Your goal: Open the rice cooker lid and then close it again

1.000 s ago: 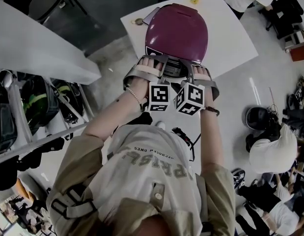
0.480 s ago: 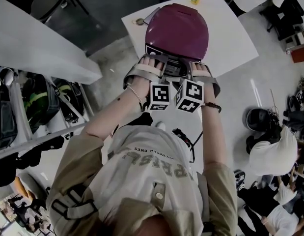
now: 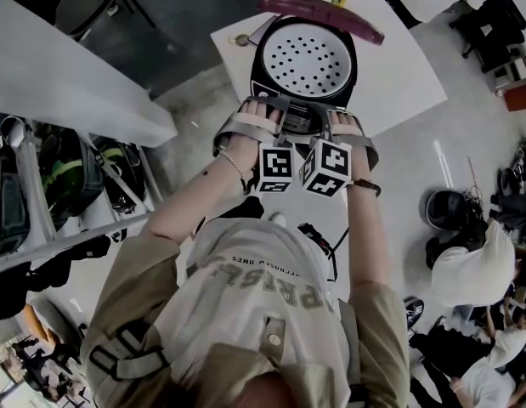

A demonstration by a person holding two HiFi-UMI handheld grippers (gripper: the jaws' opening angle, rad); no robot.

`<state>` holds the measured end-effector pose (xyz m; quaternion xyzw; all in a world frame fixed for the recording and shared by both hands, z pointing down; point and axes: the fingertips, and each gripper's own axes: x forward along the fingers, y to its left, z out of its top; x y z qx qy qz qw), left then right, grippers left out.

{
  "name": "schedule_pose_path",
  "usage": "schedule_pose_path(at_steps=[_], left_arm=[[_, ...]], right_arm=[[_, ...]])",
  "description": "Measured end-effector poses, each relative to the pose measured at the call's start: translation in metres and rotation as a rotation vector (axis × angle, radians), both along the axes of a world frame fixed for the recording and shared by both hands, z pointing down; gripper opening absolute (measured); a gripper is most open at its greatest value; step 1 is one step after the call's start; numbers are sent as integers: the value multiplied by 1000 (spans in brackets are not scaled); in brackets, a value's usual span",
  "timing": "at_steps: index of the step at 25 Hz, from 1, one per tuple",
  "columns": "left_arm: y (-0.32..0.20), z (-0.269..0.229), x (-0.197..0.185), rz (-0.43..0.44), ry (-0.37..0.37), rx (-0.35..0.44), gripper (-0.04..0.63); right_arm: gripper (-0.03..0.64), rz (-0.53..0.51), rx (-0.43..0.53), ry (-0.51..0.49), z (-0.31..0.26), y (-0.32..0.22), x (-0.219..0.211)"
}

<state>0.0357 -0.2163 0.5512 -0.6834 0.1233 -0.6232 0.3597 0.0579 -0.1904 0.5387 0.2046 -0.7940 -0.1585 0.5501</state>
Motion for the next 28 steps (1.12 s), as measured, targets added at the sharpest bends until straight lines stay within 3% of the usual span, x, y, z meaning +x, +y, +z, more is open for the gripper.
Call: schedule_pose_path(at_steps=[22, 25, 28], left_arm=[[-1, 0, 3, -24, 35, -30, 549], [2, 1, 4, -30, 59, -66, 549], [3, -4, 7, -57, 129, -102, 548]], right_arm=[[414, 1, -23, -75, -1, -1, -2], [420, 13, -47, -136, -3, 1, -4], [420, 65, -56, -248, -12, 0, -5]])
